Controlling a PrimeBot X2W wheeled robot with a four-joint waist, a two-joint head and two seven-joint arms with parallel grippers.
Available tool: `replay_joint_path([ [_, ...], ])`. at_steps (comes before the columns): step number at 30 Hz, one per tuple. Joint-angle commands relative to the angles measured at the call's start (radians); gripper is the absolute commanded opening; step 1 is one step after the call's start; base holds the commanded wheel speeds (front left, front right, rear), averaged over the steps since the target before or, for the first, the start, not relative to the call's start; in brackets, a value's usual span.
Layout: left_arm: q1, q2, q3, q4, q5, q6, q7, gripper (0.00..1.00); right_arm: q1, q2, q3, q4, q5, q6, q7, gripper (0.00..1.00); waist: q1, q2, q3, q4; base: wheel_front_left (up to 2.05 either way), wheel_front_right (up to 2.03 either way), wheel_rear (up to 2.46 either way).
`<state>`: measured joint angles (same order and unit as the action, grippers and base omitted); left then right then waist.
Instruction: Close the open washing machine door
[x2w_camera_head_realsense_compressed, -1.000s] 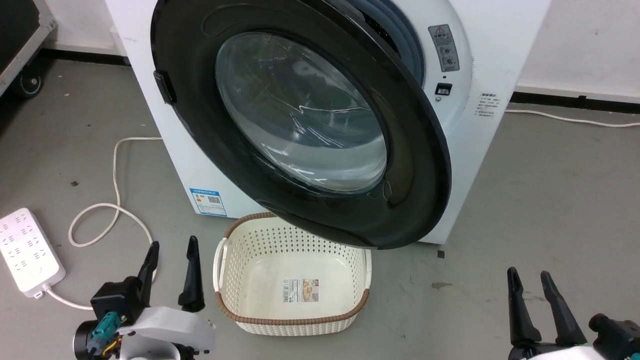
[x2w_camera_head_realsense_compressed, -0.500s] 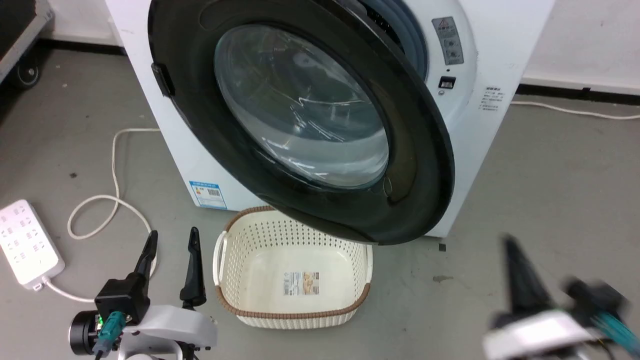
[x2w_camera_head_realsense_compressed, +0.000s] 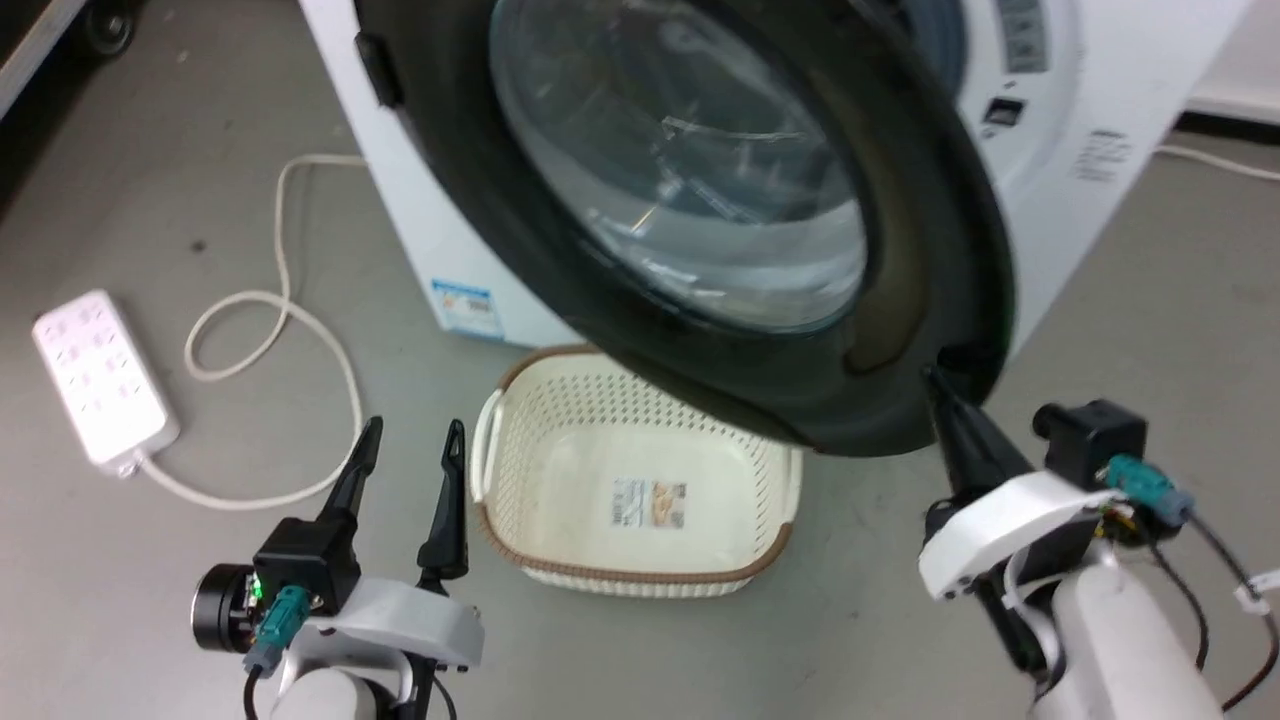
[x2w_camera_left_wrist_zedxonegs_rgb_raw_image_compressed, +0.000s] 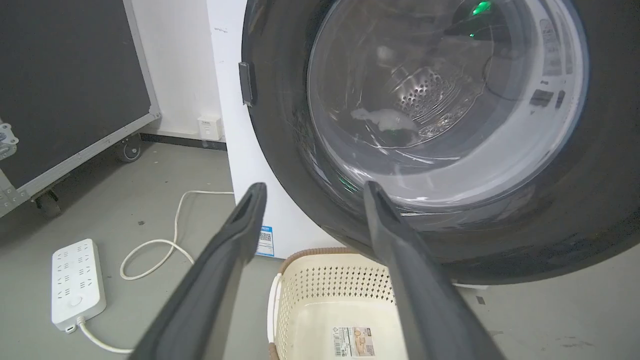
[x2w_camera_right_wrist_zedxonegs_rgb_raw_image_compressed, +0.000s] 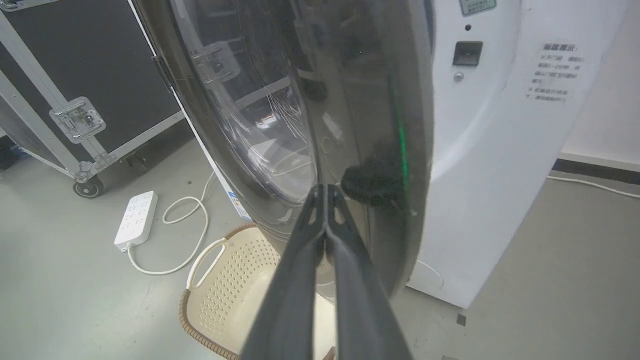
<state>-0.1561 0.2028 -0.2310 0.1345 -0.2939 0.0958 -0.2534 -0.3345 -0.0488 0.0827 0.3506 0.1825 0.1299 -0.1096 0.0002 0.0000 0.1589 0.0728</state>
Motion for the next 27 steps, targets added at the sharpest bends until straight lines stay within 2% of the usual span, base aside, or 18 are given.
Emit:
replay_joint_path([
  [1,-0.017,-0.003,0.001,0.003,-0.002,-0.005,-0.006,1.0,-0.028,-0.001,-0.021,0.01,-0.01,0.001,-0.012,0.0,-0.0002,0.0,0.026,0.025,0.0,0.0,0.0],
  [6,-0.039,-0.016,-0.001,0.001,-0.003,-0.016,-0.007,1.0,-0.101,-0.001,-0.15,0.031,-0.049,0.001,-0.025,0.0,-0.0002,0.0,0.063,0.065,0.0,0.0,0.0],
  [13,-0.064,-0.034,0.002,-0.011,-0.003,-0.033,-0.008,1.0,-0.227,-0.003,-0.333,0.004,-0.177,0.001,0.002,0.0,-0.0002,0.0,0.127,0.122,0.0,0.0,0.0],
  [20,-0.087,-0.051,0.013,-0.02,0.008,-0.052,-0.008,1.0,-0.349,-0.031,-0.444,-0.007,-0.245,0.001,0.021,0.0,-0.0002,0.0,0.19,0.171,0.0,0.0,0.0],
  [27,-0.097,-0.072,0.031,-0.026,0.023,-0.066,-0.008,1.0,-0.441,-0.051,-0.512,-0.023,-0.272,0.001,0.011,0.0,-0.0002,0.0,0.223,0.189,0.0,0.0,0.0],
])
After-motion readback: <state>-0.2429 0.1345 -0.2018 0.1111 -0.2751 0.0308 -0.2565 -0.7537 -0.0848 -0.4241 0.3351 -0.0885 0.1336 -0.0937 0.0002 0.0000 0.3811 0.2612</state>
